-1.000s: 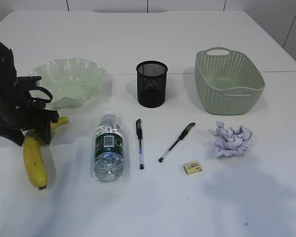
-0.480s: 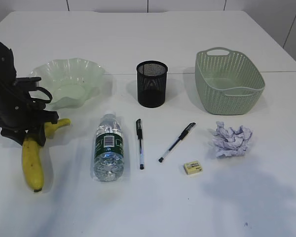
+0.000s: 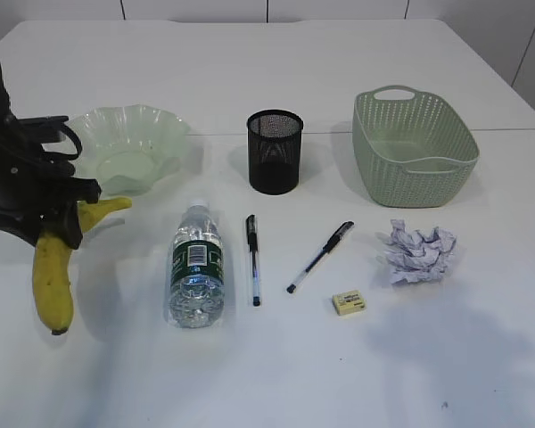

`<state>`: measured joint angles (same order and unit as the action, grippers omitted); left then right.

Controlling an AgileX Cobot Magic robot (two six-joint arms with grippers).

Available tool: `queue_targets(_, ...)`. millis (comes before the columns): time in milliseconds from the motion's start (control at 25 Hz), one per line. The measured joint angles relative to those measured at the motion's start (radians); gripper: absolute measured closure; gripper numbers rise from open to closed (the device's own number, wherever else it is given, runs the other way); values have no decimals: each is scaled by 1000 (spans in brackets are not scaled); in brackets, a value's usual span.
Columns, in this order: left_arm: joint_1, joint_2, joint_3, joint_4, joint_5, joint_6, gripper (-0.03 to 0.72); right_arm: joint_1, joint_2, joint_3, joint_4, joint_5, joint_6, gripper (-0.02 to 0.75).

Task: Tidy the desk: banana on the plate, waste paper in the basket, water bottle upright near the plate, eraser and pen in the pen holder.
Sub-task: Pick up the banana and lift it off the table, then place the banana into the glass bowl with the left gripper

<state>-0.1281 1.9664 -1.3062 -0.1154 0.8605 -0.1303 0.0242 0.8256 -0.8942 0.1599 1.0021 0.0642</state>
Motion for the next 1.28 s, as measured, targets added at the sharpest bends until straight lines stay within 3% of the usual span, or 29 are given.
queue_targets(200,0,-74,-20,-51,-19,4,423,0,0,0,0,0,0,237)
queue_targets(400,0,-94,-114,-169,-108,-3,423,0,0,0,0,0,0,237)
queue_targets(640,0,-48,-267,-212,-214,-118,423,0,0,0,0,0,0,238)
queue_targets(1000,11,173,-508,-232,-228,-331,423,0,0,0,0,0,0,238)
queue_targets(1280,75,312,-604,-364,-253,-369,424,0,1,0,-2,0,0,239)
